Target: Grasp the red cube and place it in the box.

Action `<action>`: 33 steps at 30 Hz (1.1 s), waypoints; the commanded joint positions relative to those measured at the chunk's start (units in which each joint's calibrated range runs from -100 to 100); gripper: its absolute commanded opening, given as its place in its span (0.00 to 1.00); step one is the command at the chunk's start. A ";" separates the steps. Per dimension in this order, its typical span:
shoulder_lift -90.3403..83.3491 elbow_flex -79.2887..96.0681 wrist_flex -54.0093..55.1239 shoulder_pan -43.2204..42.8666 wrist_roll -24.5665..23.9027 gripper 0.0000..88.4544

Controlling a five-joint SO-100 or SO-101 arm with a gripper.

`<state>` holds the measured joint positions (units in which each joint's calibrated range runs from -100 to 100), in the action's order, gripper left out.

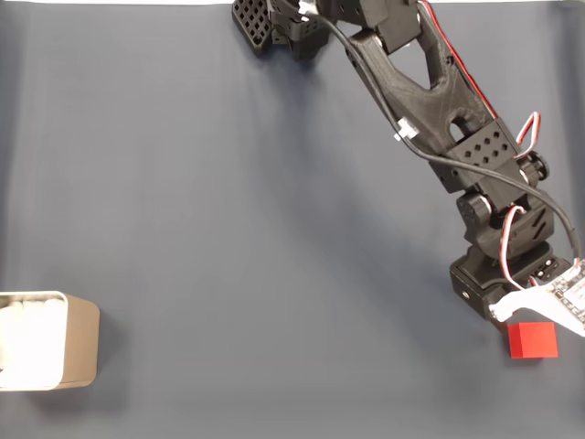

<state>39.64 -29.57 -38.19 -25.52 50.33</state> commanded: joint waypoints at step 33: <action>11.31 -19.98 1.46 -0.05 -0.20 0.45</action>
<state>52.15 -46.38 -38.19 -25.07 50.33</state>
